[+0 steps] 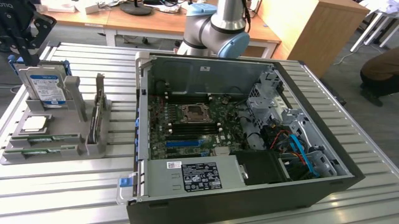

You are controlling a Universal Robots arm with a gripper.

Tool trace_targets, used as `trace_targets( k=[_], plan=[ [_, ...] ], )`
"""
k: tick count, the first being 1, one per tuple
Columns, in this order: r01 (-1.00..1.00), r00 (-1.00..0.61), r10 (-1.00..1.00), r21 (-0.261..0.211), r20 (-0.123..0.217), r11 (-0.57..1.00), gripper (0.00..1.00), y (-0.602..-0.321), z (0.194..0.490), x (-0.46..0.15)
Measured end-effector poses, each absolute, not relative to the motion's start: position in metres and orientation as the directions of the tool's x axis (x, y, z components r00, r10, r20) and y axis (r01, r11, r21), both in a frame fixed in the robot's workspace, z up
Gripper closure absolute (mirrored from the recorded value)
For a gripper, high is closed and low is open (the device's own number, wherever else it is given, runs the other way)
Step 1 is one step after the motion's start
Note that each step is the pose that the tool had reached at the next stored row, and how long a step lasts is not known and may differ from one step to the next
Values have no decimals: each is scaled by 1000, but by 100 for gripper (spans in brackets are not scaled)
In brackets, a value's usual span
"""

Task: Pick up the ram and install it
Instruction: 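Pick up the ram and move it above insertion slot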

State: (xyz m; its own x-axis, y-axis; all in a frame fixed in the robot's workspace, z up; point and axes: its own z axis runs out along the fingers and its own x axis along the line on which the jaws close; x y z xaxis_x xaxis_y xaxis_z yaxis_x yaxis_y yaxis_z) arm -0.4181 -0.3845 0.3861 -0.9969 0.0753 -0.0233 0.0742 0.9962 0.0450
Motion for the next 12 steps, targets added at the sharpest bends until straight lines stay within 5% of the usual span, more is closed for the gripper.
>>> trace_targets(
  k=[12],
  plan=[
    [66,-997,67,45,-23,997,89,-384,386,-418]
  ],
)
